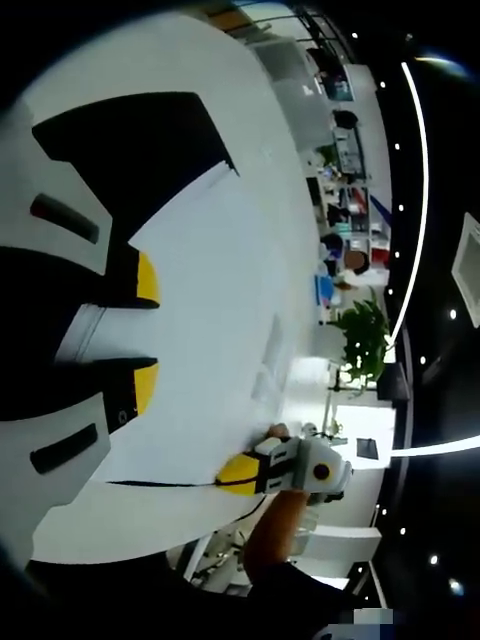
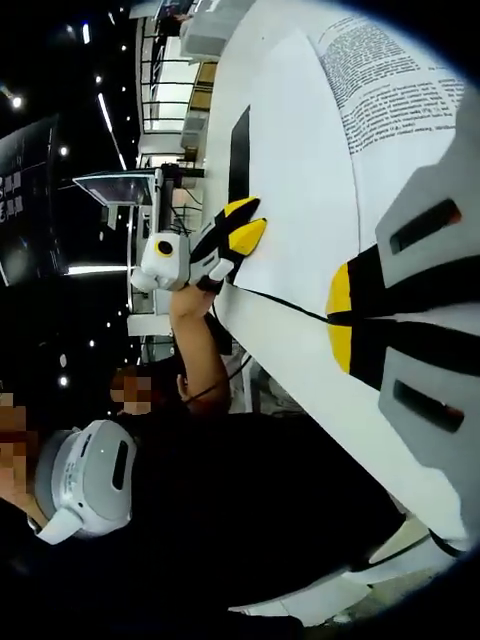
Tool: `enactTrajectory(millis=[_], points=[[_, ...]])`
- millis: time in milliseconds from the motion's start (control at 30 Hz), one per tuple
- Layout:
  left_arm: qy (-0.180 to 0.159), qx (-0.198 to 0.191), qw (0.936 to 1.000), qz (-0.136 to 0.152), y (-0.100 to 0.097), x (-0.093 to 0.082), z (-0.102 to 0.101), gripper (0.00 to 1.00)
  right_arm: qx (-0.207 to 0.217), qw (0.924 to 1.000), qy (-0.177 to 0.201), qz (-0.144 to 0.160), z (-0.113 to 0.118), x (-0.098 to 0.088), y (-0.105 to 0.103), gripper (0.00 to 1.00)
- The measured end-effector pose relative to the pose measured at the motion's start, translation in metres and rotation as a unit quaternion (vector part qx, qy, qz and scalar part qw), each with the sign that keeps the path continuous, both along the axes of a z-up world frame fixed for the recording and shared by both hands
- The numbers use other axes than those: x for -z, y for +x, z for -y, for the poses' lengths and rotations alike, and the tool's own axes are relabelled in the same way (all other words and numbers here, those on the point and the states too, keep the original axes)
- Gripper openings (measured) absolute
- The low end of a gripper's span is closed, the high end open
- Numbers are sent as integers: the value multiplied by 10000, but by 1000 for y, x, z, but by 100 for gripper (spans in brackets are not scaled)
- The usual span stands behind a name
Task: Flip through the bound document one page at a time
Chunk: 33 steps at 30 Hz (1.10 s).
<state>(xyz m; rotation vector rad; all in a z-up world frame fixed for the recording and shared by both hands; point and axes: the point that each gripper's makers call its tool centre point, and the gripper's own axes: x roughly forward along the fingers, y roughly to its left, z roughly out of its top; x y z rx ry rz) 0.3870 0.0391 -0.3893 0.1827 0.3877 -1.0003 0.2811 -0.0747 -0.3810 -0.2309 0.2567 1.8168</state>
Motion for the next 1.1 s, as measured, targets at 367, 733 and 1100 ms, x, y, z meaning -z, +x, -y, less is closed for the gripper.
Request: enactTrajectory(millis=[367,733,1100], points=[[-75,-53,10000,-2,0,0,-1,21,-87,9999,0,-69,3,0,-2,2],[-6,-94,9999,-39,3,-1,-2,19,236,9990,-298,-213,2,-1,-1,2],[471,-286,9984,-102,-5,-5,0,22,1508,9839,-698,-652,0,-10,3,2]])
